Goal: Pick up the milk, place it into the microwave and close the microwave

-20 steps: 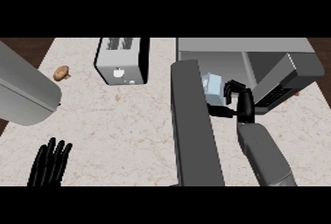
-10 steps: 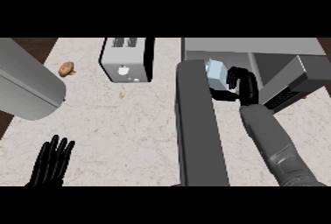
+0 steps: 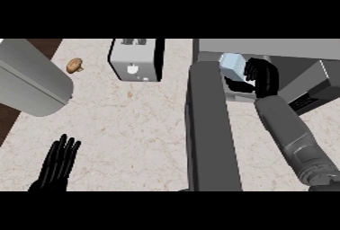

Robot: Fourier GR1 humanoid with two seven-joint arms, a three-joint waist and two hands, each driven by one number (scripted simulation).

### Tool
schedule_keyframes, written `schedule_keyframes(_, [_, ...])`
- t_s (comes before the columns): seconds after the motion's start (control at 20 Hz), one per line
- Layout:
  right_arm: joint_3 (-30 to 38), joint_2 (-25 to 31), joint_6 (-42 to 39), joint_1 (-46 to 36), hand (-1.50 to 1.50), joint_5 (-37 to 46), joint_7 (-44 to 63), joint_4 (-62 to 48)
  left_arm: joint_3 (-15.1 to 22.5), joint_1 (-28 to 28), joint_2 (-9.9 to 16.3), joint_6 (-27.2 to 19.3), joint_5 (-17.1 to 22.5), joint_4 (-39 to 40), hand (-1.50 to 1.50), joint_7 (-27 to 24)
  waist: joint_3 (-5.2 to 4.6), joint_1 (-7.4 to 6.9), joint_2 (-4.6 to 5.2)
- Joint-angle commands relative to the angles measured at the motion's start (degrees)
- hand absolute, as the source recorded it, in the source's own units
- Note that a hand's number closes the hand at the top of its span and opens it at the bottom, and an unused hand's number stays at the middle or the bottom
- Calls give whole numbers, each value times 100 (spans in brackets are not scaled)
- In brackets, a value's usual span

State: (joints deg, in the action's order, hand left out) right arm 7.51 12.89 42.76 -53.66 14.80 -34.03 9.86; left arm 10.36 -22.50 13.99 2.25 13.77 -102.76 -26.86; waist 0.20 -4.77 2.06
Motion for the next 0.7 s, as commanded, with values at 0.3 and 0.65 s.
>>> schedule_keyframes(0.3, [-200, 203, 858, -411, -150, 402, 389, -549, 67, 281, 72, -95, -333, 100, -150, 165, 5, -195, 88])
schedule_keyframes(0.65, [-281, 156, 352, -461, -150, 489, 450, -711, -2, 263, 127, -37, -331, 90, -150, 78, 13, -314, 125])
